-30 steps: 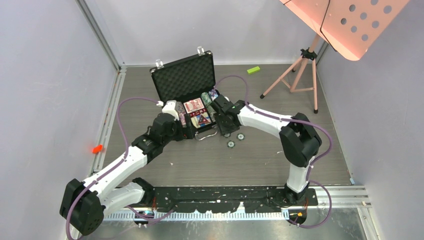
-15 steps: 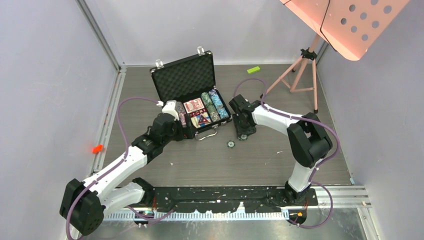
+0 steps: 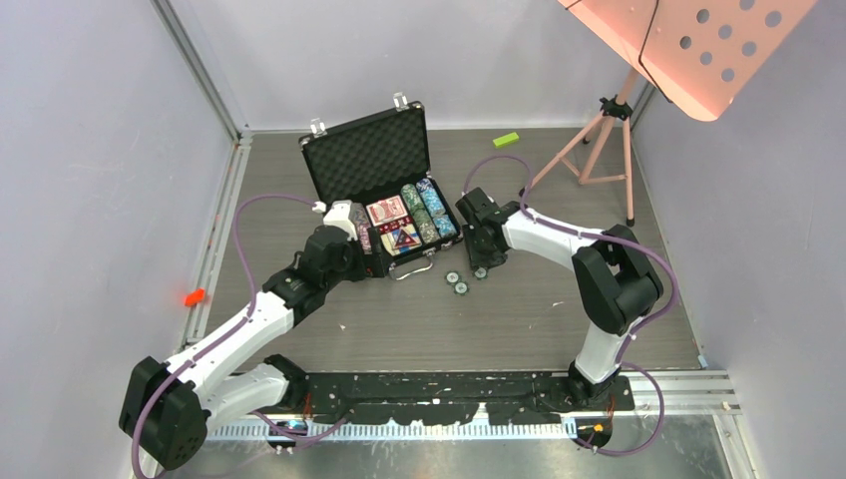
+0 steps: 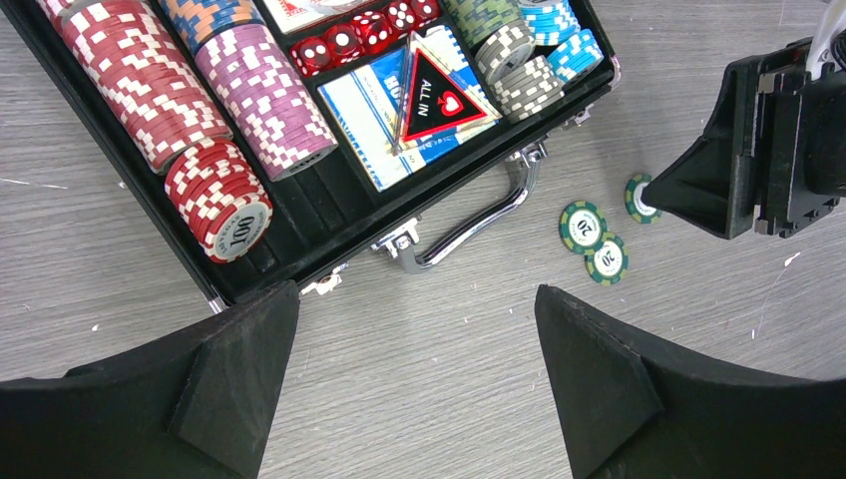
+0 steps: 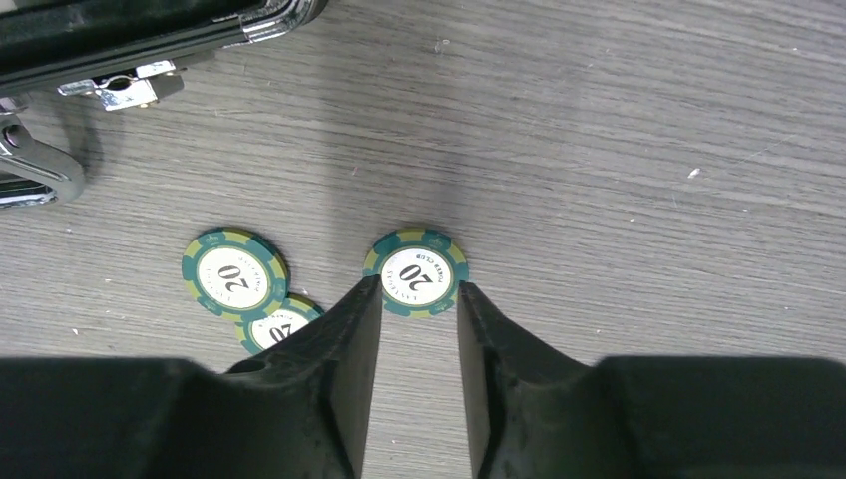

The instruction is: Pack up texas hold em set

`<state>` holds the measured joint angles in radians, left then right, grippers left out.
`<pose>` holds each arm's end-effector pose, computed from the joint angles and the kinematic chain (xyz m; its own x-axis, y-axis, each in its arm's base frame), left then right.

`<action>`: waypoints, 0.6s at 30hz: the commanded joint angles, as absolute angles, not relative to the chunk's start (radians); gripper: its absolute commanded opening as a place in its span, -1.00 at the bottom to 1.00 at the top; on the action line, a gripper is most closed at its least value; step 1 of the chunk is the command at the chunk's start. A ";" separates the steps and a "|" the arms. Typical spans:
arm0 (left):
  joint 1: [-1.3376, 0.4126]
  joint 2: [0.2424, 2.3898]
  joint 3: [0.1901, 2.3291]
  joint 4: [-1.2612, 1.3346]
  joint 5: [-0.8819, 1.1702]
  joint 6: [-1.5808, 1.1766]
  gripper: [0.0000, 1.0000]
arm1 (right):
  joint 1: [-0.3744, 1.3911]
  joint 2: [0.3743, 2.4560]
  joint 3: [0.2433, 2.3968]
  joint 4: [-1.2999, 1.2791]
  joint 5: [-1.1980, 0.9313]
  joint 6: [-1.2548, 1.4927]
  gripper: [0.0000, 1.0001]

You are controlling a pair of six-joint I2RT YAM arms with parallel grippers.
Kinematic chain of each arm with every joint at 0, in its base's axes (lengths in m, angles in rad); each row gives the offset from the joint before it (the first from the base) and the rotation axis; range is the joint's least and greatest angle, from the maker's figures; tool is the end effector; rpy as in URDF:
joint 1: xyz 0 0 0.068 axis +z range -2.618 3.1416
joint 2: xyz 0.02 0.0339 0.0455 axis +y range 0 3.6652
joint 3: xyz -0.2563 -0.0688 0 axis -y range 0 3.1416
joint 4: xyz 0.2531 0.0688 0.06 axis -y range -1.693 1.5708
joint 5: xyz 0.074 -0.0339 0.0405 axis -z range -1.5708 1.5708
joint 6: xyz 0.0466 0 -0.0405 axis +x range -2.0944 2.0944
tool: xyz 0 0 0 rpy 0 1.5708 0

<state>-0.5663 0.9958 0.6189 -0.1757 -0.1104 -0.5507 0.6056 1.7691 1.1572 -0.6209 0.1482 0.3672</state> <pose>0.2057 -0.1247 0.2281 -0.6151 -0.2253 -0.7556 0.1552 0.9050 -0.3961 0.2933 0.1947 0.1552 -0.9116 -0.1993 -0.3595 -0.2095 0.9778 -0.0110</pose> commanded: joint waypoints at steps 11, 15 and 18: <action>-0.561 0.988 0.637 -0.153 -0.105 -0.558 0.84 | 0.597 1.758 1.152 -0.613 0.170 0.380 0.50; -0.561 0.987 0.636 -0.155 -0.104 -0.560 0.84 | 0.591 1.785 1.140 -0.593 0.151 0.391 0.44; -0.561 0.983 0.635 -0.161 -0.105 -0.557 0.84 | 0.586 1.803 1.135 -0.584 0.141 0.397 0.37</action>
